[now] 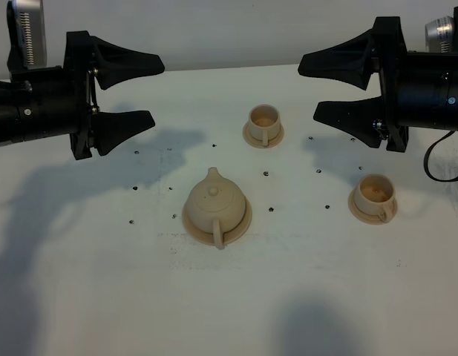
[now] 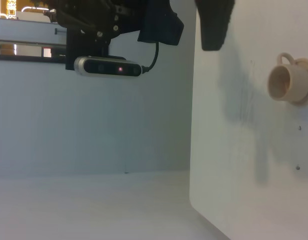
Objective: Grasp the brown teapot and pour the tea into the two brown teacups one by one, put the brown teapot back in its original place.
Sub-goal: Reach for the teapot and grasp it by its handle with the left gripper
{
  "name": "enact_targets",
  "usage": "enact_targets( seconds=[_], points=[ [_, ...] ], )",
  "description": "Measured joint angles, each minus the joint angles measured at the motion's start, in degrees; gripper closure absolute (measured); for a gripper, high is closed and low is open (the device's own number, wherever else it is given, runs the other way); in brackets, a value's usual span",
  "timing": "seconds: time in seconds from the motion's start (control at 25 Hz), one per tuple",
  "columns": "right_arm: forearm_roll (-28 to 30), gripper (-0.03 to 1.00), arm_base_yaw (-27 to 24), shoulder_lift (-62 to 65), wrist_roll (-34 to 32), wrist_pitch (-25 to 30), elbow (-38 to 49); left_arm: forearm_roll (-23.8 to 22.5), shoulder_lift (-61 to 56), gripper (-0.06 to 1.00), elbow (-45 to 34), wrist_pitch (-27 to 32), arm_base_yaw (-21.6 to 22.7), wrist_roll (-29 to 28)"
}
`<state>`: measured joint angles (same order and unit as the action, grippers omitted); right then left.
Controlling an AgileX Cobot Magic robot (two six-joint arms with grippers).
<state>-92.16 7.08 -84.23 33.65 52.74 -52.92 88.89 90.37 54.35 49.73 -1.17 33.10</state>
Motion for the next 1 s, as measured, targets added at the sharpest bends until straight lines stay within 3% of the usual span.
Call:
enact_targets(
  seconds=[0.6,1.0],
  points=[
    [-0.1,0.34,0.0,0.0,1.7,0.1,0.0,0.0,0.0,0.19,0.0,0.1,0.0,1.0],
    [-3.5,0.36,0.0,0.0,10.9,1.6,-1.1,0.4,0.0,0.21,4.4,3.8,0.0,15.5]
  ],
)
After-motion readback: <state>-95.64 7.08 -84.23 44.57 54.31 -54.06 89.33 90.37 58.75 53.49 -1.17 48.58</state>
